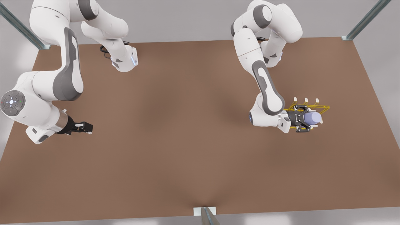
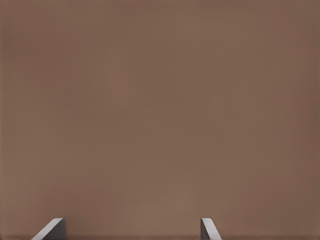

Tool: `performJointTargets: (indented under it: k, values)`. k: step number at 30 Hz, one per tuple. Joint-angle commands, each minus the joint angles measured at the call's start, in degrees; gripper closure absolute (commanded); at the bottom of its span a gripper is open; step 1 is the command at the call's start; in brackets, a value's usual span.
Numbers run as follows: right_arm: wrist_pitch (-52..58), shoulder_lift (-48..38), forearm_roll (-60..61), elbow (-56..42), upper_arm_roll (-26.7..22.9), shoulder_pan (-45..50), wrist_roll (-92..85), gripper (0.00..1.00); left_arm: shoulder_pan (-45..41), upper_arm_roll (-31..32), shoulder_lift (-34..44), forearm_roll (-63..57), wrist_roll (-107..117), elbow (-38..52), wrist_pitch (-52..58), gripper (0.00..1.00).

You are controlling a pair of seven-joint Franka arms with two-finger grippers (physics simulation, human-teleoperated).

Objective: Place the cup on the cup holder

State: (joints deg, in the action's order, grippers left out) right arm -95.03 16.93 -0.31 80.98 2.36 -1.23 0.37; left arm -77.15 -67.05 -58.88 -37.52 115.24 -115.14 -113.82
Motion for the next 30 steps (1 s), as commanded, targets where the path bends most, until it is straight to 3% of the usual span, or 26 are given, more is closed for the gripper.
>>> performJointTargets:
  k: [1, 18, 20, 21, 30]
  values:
    - [0.0, -0.1, 0.0, 0.0, 0.0, 0.0, -0.3, 0.0, 0.5, 0.1, 0.0, 0.5, 2.1, 0.4, -0.8, 0.26]
    - [0.0, -0.1, 0.2, 0.0, -0.1, -0.1, -0.5, 0.0, 3.9, 0.2, -1.1, 0.3, 4.0, 0.7, -3.8, 0.25]
    - [0.0, -0.1, 0.2, 0.0, -0.1, -0.1, -0.5, 0.0, 4.0, 0.2, -1.2, 0.3, 4.0, 0.7, -4.2, 0.21]
    - [0.0, -0.1, 0.2, 0.0, -0.1, -0.1, -0.5, 0.0, 4.1, 0.2, -1.1, 0.3, 4.0, 0.6, -4.2, 0.0]
    - [0.0, -0.1, 0.2, 0.1, -0.1, -0.3, -0.5, 0.0, 5.2, 0.0, 0.1, -0.5, 3.0, 0.7, -5.4, 0.0]
